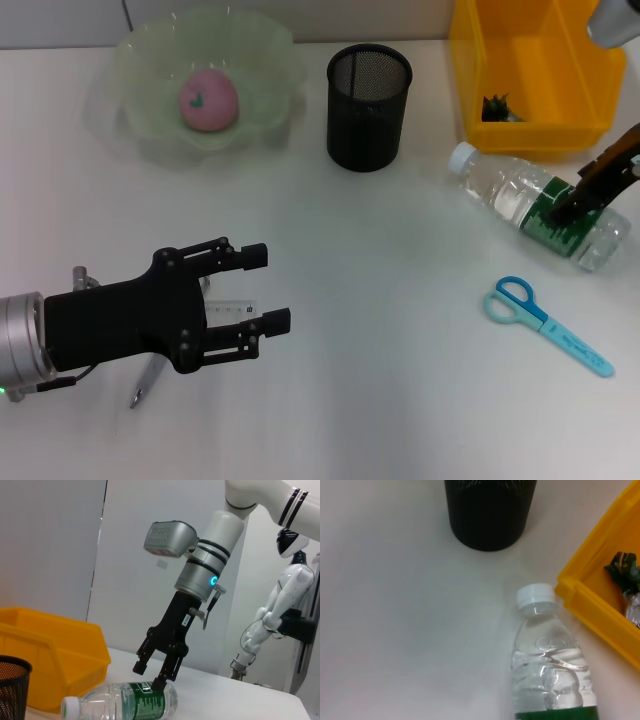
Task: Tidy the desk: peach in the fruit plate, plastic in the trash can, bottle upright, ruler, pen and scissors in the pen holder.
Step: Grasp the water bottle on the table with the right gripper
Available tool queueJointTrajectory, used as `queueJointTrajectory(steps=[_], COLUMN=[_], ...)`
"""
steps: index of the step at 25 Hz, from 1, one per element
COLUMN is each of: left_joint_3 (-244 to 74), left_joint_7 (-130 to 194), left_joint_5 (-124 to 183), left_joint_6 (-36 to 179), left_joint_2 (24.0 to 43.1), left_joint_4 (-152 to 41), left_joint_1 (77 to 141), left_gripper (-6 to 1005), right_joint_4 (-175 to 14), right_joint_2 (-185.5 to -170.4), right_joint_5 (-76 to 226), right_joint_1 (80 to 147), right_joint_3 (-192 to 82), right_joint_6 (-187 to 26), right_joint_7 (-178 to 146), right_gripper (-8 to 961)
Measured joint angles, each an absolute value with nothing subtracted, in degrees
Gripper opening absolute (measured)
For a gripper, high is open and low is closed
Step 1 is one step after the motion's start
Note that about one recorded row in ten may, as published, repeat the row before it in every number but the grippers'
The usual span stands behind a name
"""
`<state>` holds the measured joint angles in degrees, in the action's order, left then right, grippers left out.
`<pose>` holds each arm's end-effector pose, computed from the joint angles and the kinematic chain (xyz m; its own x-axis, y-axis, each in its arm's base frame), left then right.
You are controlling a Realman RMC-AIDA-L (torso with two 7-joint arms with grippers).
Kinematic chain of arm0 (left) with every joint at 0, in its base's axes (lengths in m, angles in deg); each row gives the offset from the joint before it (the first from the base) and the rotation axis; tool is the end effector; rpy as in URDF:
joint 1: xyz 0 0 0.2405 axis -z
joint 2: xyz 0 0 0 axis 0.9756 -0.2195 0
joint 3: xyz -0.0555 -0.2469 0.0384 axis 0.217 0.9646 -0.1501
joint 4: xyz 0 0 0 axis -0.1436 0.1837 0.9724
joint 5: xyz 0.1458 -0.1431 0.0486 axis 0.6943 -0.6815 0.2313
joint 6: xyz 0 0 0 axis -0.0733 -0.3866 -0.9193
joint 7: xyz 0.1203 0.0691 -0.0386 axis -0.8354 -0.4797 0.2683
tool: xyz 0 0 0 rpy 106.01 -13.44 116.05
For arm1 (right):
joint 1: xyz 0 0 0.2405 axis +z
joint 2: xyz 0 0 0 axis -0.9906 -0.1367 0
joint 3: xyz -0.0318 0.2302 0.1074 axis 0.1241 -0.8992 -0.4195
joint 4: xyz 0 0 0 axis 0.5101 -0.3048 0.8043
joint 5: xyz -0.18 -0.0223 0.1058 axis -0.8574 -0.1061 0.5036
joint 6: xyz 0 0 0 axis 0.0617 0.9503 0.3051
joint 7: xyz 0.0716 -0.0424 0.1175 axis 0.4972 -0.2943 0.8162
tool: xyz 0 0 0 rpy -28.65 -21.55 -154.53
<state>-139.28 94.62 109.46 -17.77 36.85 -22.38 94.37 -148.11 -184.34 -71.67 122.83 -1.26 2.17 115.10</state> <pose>-0.2721 0.2545 -0.0185 0.7404 0.1948 0.6433 0.3117 -0.9475 -0.0718 0.2101 0.3850 0.0481 0.7131 -0.6631 0.2276 -0.4836 -0.7003 -0.5251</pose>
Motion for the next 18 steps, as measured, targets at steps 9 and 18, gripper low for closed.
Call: queueJointTrajectory(steps=[9,18], left_joint_3=[-139.28,-139.28], left_joint_7=[94.55,94.54], left_joint_5=[109.42,109.46], left_joint_6=[-17.47,-16.91], left_joint_2=[36.85,36.85], left_joint_4=[-22.83,-22.94], left_joint_1=[94.50,94.64], left_gripper=[757,757], right_joint_4=[-146.43,-143.06], right_joint_2=[-184.38,-184.27], right_joint_5=[-71.92,-72.07], right_joint_1=[122.81,122.91], right_joint_3=[0.03,0.82], right_joint_6=[-0.54,-4.09], right_joint_7=[115.04,114.85], right_gripper=[814,812])
